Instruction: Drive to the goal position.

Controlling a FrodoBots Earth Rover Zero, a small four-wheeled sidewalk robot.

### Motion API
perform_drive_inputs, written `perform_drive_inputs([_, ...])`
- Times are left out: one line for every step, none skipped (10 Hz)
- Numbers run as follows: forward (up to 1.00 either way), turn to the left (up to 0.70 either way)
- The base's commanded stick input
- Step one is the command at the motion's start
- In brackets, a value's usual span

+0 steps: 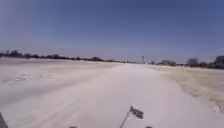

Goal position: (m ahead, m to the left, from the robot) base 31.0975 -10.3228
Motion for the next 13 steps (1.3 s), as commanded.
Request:
perform_drive_inputs([0.70,0.00])
perform_drive_inputs([0.70,0.00])
perform_drive_inputs([0.70,0.00])
perform_drive_inputs([0.70,0.00])
perform_drive_inputs([0.70,0.00])
perform_drive_inputs([0.70,0.00])
perform_drive_inputs([0.70,0.00])
perform_drive_inputs([0.70,0.00])
perform_drive_inputs([0.70,0.00])
perform_drive_inputs([0.70,0.00])
perform_drive_inputs([0.70,0.00])
perform_drive_inputs([0.70,0.00])
perform_drive_inputs([0.70,0.00])
